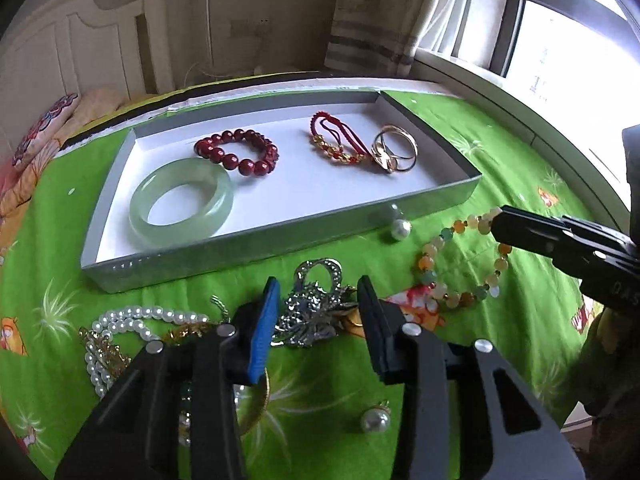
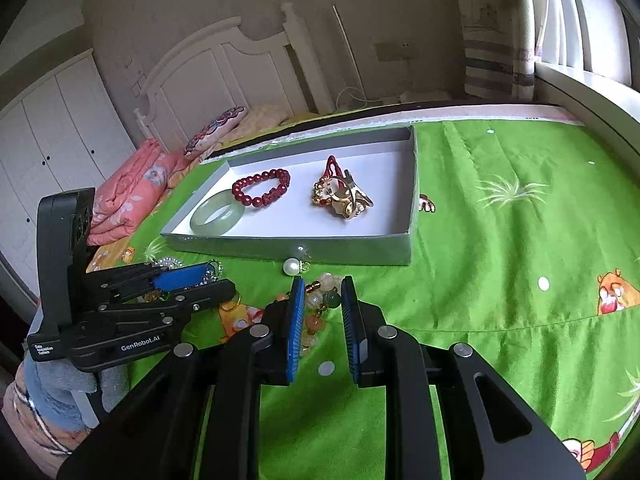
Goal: Organize jewelry
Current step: 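Grasp the silver pendant with the left gripper while the right gripper lifts the bead bracelet, then lower the silver pendant and bead bracelet into the tray while both grippers open, then withdraw both grippers from the tray toward the remaining jewelry, then grasp the gold pendant on the pearl necklace with the left gripper while the right gripper grasps the gold bangle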
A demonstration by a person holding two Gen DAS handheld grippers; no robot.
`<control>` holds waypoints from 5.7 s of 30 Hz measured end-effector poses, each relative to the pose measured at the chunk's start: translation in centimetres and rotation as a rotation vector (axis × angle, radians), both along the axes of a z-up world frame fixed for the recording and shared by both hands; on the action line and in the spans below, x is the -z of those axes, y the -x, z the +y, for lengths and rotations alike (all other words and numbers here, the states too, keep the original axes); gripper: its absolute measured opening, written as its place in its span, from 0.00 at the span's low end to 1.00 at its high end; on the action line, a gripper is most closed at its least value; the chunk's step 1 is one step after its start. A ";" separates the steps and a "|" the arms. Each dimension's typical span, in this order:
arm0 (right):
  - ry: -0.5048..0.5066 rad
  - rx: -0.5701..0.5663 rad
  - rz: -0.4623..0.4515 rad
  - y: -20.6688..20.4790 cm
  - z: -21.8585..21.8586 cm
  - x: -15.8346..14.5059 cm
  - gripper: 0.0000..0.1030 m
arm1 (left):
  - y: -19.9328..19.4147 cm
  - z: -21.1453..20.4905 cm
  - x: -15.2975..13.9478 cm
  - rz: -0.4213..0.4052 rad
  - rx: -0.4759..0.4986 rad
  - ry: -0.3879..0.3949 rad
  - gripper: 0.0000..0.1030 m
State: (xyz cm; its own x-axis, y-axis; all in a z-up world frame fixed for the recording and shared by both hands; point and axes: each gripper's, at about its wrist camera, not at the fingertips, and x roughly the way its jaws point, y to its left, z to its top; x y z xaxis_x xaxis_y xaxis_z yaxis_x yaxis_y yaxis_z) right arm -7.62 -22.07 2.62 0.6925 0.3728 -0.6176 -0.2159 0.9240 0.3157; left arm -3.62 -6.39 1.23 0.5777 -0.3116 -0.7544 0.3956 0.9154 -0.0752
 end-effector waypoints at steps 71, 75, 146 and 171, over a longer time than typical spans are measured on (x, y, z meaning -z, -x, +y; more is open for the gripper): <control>0.015 0.054 -0.191 -3.4 -1.9 -8.3 0.19 | -2.1 -1.3 -7.0 -0.156 0.008 0.074 0.38; 0.039 0.061 -0.189 -5.6 -1.7 -8.4 0.19 | -3.7 -2.4 -6.6 -0.140 0.006 0.052 0.38; 0.305 -0.410 -0.077 1.7 17.2 -0.4 0.34 | 2.8 19.8 -0.7 -0.055 -0.498 0.357 0.97; 0.296 -0.428 -0.119 1.2 16.7 -1.4 0.04 | 3.2 20.6 -0.6 -0.053 -0.532 0.409 0.97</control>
State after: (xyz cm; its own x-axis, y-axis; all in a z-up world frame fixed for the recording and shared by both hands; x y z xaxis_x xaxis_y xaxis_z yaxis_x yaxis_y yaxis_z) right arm -8.78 -5.36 4.03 0.5885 0.4590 -0.6656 -0.6118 0.7910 0.0046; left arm -6.80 14.24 1.85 0.7649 -0.2291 -0.6021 -0.0886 0.8884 -0.4505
